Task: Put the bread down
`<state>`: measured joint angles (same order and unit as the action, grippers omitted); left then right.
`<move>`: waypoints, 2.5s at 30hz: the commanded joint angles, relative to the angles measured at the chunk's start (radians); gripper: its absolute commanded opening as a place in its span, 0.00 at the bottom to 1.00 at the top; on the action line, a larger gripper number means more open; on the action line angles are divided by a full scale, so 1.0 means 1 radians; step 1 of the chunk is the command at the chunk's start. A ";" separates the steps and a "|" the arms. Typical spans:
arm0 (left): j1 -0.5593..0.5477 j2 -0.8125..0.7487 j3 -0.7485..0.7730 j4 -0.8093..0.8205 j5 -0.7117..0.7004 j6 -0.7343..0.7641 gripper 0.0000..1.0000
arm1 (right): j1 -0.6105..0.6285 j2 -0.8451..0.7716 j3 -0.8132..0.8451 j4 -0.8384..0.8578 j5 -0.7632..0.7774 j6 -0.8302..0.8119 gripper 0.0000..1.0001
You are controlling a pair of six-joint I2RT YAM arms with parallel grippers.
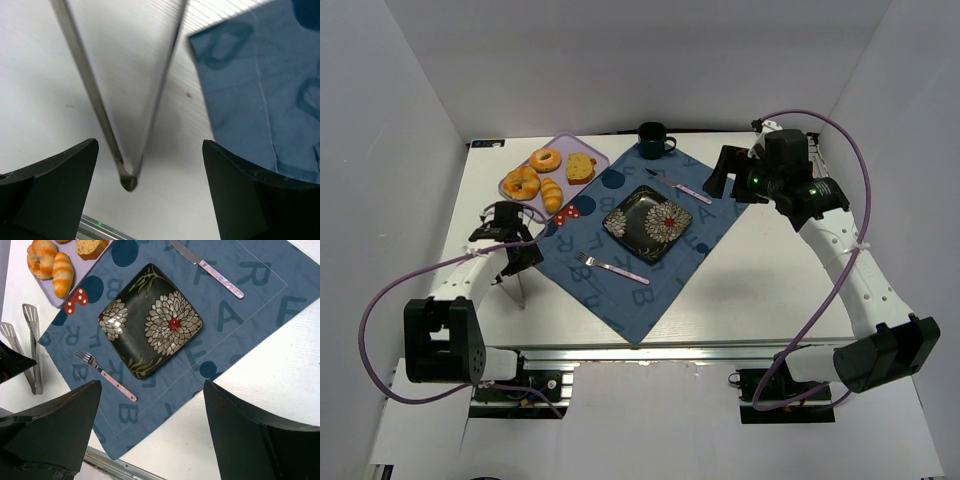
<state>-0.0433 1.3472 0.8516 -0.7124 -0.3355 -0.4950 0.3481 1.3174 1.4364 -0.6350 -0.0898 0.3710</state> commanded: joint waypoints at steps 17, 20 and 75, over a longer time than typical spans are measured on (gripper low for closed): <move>0.210 0.104 -0.031 0.148 0.144 0.131 0.96 | -0.003 0.089 0.081 0.035 -0.011 -0.020 0.89; 0.223 0.139 -0.031 0.156 0.153 0.145 0.95 | -0.003 0.101 0.088 0.037 -0.010 -0.020 0.90; -0.059 0.532 0.978 -0.190 0.236 0.073 0.58 | -0.003 0.223 0.220 0.047 -0.024 -0.010 0.89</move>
<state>-0.0933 1.9274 1.8400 -0.9001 -0.0925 -0.4194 0.3477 1.5356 1.6142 -0.6209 -0.1173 0.3794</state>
